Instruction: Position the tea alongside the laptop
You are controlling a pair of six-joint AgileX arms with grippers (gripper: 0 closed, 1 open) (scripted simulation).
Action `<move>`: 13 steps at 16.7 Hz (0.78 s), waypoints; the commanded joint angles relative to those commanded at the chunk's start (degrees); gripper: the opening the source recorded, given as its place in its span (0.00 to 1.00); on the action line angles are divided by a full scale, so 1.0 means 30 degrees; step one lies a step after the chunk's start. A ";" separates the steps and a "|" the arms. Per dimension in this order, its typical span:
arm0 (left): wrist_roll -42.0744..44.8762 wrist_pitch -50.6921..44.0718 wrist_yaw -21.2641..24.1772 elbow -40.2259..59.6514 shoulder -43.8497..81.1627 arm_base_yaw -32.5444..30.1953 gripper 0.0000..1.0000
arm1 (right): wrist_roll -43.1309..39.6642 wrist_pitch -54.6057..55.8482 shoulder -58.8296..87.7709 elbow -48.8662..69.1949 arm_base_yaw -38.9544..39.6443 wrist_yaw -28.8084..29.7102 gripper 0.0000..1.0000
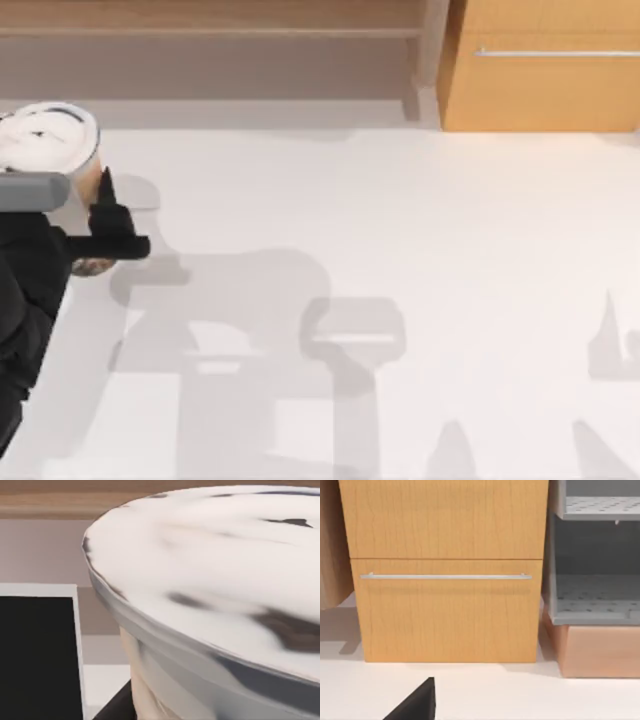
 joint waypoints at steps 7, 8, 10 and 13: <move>0.0058 0.2489 -0.0053 0.0227 0.1672 0.0042 0.00 | 0.0000 0.0000 0.0000 0.0000 0.0000 0.0000 1.00; 0.0066 0.2904 -0.0047 0.0216 0.2010 0.0054 0.00 | 0.0000 0.0000 0.0000 0.0000 0.0000 0.0000 1.00; 0.0068 0.3685 -0.0020 0.0170 0.2692 0.0073 0.00 | 0.0000 0.0000 0.0000 0.0000 0.0000 0.0000 1.00; 0.0038 0.4585 0.0037 0.0025 0.3634 0.0086 0.00 | 0.0000 0.0000 0.0000 0.0000 0.0000 0.0000 1.00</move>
